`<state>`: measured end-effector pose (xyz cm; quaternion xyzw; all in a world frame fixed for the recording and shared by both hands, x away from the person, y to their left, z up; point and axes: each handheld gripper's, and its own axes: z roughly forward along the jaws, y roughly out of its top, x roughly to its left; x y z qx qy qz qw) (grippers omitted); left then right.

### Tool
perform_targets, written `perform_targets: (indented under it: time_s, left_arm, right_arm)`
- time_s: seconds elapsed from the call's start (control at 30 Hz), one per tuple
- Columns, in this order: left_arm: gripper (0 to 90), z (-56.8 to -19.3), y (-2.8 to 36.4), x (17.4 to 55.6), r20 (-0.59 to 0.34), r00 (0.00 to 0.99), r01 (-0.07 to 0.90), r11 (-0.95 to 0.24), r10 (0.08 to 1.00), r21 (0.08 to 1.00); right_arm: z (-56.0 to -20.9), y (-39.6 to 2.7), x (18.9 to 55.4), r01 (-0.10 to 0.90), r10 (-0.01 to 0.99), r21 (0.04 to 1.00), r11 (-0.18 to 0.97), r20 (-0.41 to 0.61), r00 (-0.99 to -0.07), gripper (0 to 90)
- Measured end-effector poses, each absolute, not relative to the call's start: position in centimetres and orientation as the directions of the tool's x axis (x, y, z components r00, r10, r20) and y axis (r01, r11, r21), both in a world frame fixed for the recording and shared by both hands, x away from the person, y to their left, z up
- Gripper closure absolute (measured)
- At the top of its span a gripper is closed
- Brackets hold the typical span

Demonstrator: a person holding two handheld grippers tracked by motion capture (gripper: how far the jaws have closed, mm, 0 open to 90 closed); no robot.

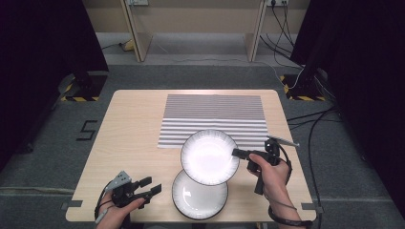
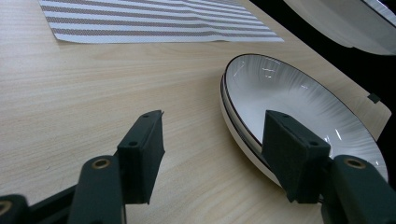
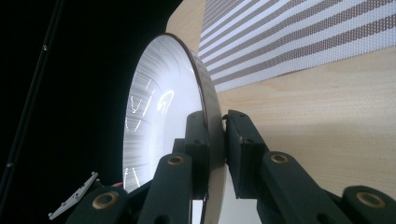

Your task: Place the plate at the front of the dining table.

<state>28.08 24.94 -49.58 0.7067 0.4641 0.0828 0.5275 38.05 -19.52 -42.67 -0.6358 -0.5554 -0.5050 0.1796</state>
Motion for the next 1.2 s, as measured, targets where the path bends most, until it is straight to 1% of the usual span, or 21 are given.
perform_targets:
  time_s: [1.2]
  left_arm:
    - [38.3,-49.6,24.9,28.0,-0.374,0.557,0.570,-0.015,0.742,0.821]
  right_arm:
    - [-41.0,-19.7,40.4,0.869,0.533,0.354,-0.345,0.836,-0.129,79.6]
